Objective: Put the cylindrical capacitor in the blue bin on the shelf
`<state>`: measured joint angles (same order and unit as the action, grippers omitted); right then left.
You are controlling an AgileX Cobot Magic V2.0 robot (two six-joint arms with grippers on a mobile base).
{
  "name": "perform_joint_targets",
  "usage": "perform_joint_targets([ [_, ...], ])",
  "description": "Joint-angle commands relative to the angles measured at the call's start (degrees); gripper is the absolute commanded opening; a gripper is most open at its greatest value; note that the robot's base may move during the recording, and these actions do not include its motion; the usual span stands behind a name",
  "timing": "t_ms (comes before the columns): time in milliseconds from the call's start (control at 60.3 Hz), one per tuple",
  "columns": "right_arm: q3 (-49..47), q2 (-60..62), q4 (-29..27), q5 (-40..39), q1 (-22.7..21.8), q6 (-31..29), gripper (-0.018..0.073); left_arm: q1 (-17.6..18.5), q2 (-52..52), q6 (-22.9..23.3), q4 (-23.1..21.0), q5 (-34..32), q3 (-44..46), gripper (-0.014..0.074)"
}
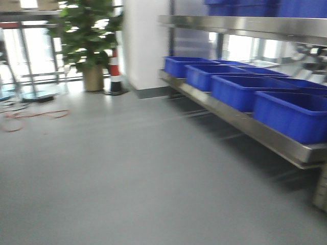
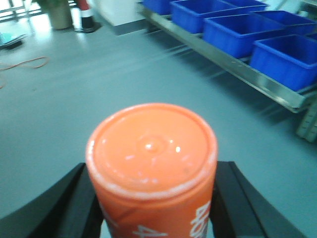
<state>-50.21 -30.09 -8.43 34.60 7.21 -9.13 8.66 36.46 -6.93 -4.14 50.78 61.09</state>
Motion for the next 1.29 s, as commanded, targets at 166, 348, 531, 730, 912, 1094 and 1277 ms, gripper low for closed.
perform_joint_targets([
  [166, -0.42, 0.07, 0.37, -1.64, 0.21, -0.24, -0.0162, 0.41, -0.13, 0.06, -0.43, -1.21, 0.17, -0.0111],
  [348, -0.42, 0.07, 0.37, -1.64, 0.21, -0.24, -0.0162, 0.41, -0.13, 0.06, -0.43, -1.21, 0.17, -0.0111],
  [531, -0.42, 0.07, 0.37, -1.64, 0.21, -0.24, -0.0162, 0.41, -0.13, 0.06, -0.32, -1.21, 0.17, -0.0111],
  [730, -0.42, 0.07, 0.37, -1.64, 0.21, -0.24, -0.0162, 0.41, -0.13, 0.06, -0.16, -1.21, 0.17, -0.0111],
  [912, -0.42, 0.07, 0.37, -1.64, 0.21, -0.24, -0.0162, 0.41, -0.13, 0.06, -0.16, -1.21, 0.17, -0.0111],
  [1094, -0.42, 0.07, 0.37, -1.64, 0.21, -0.24, -0.0162, 0.41, -0.13, 0.06, -0.16, -1.21, 0.17, -0.0111],
  [1277, -0.42, 0.07, 0.37, -1.64, 0.21, -0.24, -0.0162, 0.41, -0.13, 0.06, -0.16, -1.21, 0.17, -0.0111],
])
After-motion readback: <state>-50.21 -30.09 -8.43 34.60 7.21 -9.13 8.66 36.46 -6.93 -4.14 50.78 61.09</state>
